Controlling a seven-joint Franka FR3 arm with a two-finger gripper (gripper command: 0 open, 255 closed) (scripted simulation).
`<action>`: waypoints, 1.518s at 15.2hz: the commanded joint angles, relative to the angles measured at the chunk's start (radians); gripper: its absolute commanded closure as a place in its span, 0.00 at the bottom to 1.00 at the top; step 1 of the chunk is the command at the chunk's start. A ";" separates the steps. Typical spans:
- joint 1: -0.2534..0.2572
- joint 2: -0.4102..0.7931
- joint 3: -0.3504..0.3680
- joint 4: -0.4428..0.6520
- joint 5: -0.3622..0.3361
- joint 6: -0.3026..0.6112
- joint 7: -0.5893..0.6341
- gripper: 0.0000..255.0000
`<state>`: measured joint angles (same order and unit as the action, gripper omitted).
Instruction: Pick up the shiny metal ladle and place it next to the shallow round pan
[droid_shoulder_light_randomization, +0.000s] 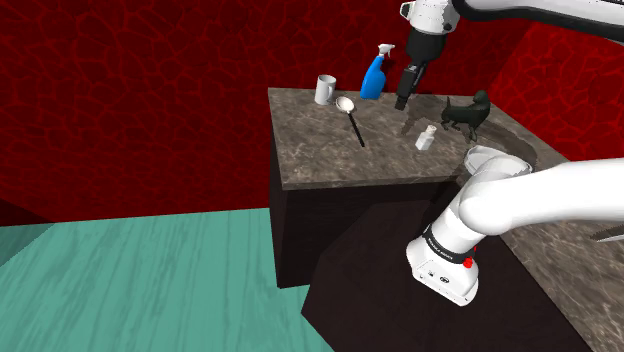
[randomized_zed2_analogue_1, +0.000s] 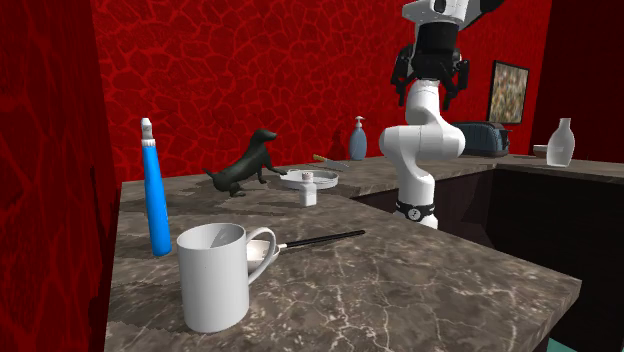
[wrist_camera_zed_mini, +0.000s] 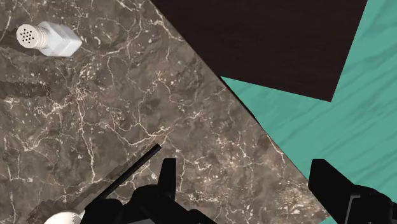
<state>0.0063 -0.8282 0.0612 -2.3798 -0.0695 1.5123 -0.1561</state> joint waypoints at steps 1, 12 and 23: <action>0.000 0.000 0.000 0.000 0.000 0.000 0.000 0.00; -0.125 0.380 -0.018 0.061 -0.007 0.277 0.218 0.00; -0.221 0.769 -0.077 0.239 -0.008 0.452 0.405 0.00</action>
<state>-0.2061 -0.1036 -0.0076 -2.1671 -0.0783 1.9485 0.2333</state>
